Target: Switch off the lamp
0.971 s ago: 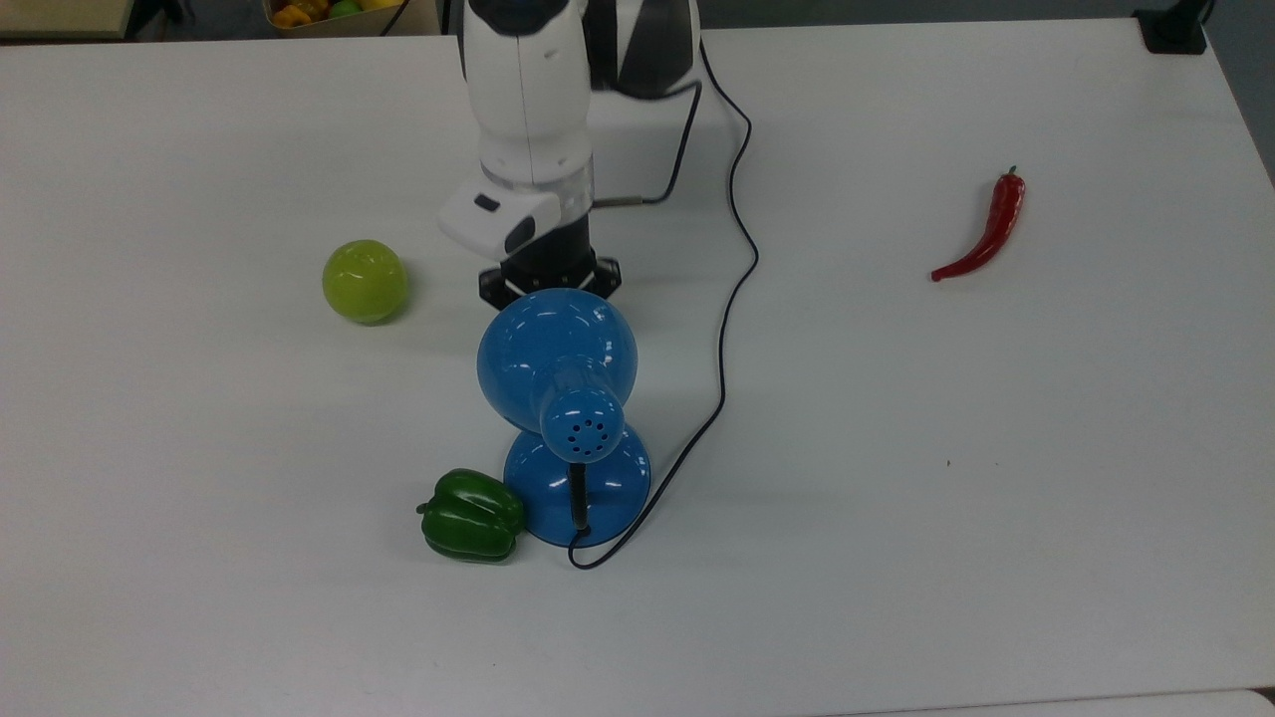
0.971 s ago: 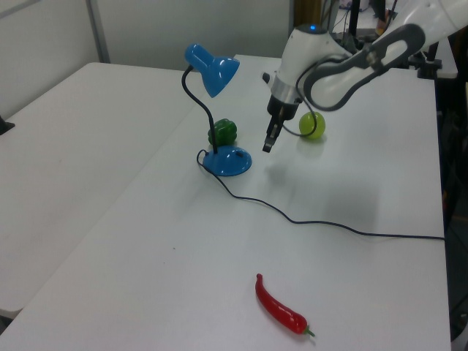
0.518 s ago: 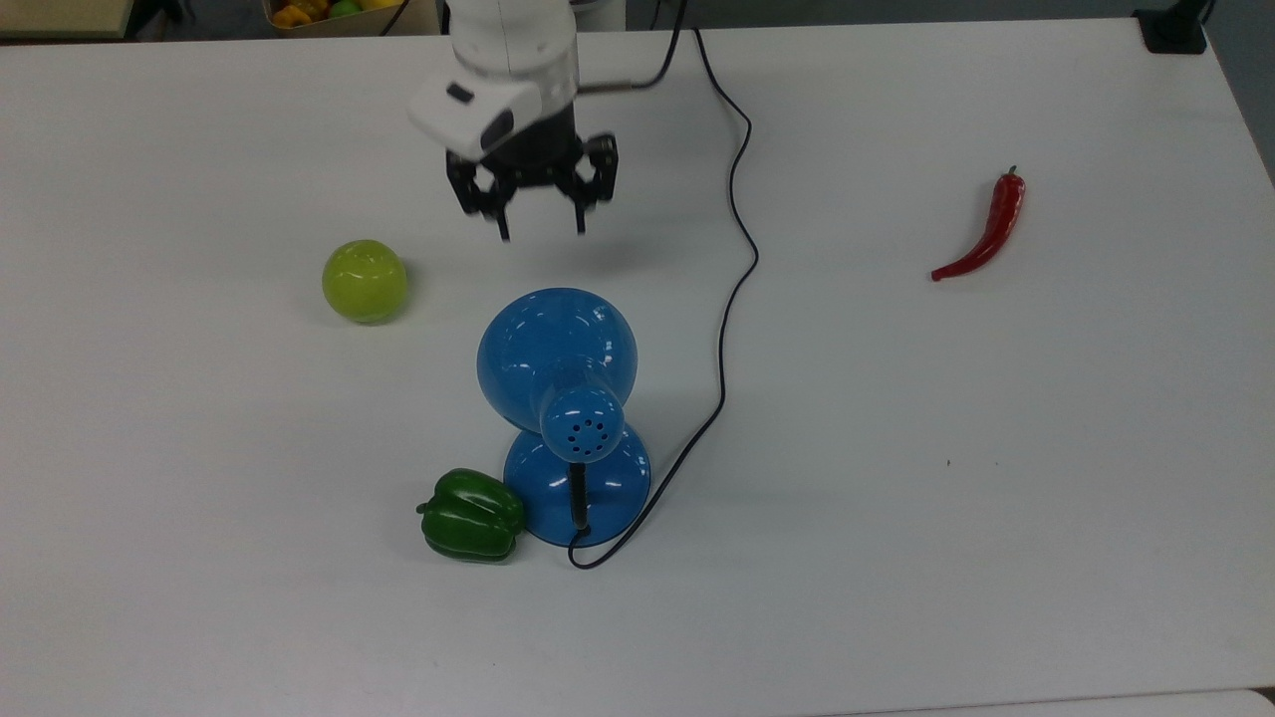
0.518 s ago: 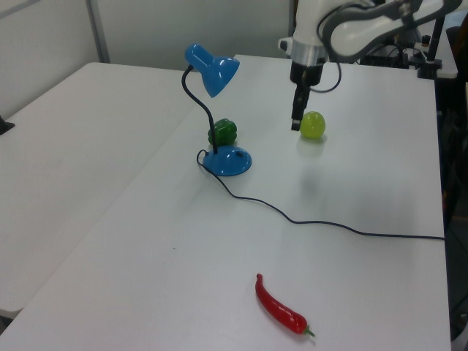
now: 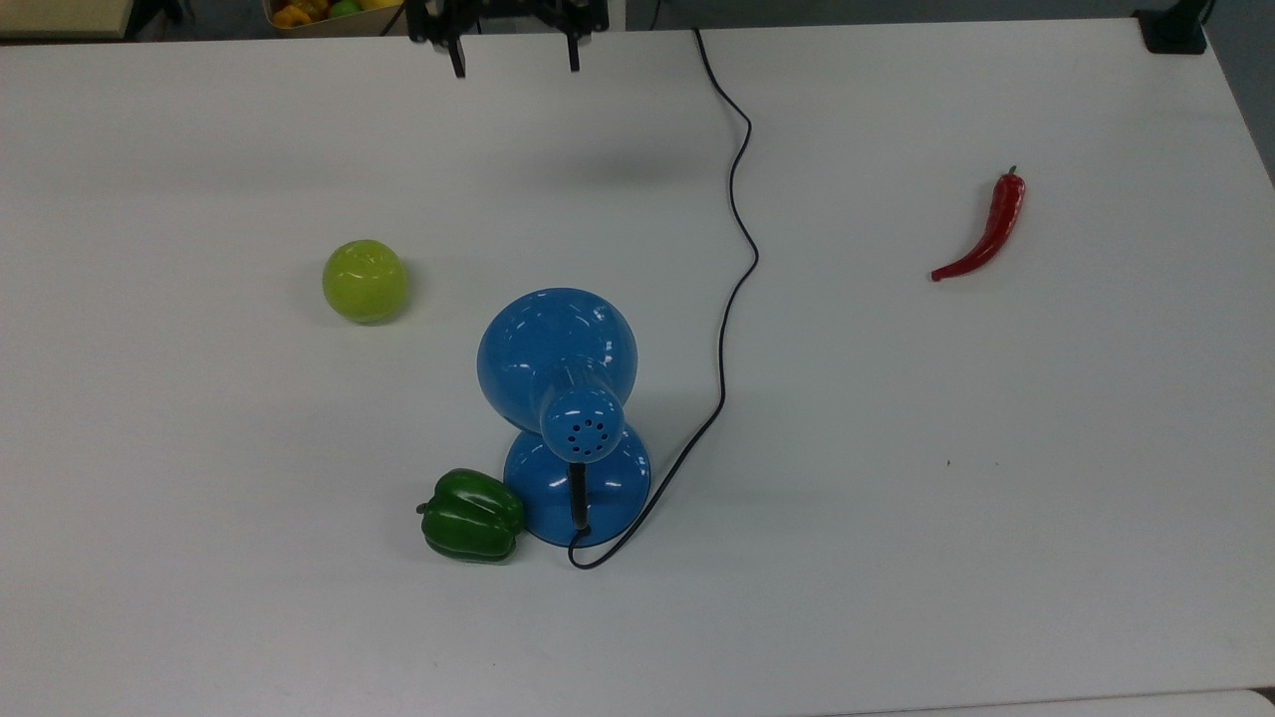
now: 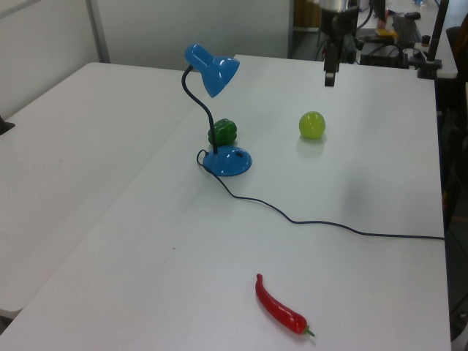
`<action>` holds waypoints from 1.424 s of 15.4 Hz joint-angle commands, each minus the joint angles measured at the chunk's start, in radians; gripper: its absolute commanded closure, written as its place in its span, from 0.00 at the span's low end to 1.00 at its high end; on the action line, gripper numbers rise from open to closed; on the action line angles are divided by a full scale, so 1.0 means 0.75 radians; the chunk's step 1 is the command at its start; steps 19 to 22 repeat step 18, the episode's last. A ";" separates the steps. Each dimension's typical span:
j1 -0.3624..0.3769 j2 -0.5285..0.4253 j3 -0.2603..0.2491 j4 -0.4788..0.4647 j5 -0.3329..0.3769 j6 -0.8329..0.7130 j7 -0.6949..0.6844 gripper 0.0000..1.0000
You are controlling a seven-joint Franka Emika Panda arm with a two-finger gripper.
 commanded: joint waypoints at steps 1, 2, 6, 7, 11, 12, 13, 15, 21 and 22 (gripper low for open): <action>0.000 0.009 0.018 0.117 0.009 -0.084 0.205 0.00; 0.004 0.009 0.038 0.134 0.009 -0.086 0.215 0.00; -0.004 0.012 0.075 0.144 0.011 -0.069 0.167 0.00; -0.006 0.016 0.075 0.144 0.011 -0.061 0.124 0.00; -0.004 0.018 0.077 0.134 0.007 0.002 0.033 0.00; -0.002 0.022 0.077 0.134 0.003 0.033 0.029 0.00; -0.002 0.024 0.077 0.132 0.003 0.061 0.011 0.00; -0.004 0.028 0.077 0.132 0.007 0.072 -0.085 0.00; -0.004 0.028 0.075 0.130 0.007 0.072 -0.093 0.00; -0.004 0.028 0.075 0.130 0.007 0.072 -0.093 0.00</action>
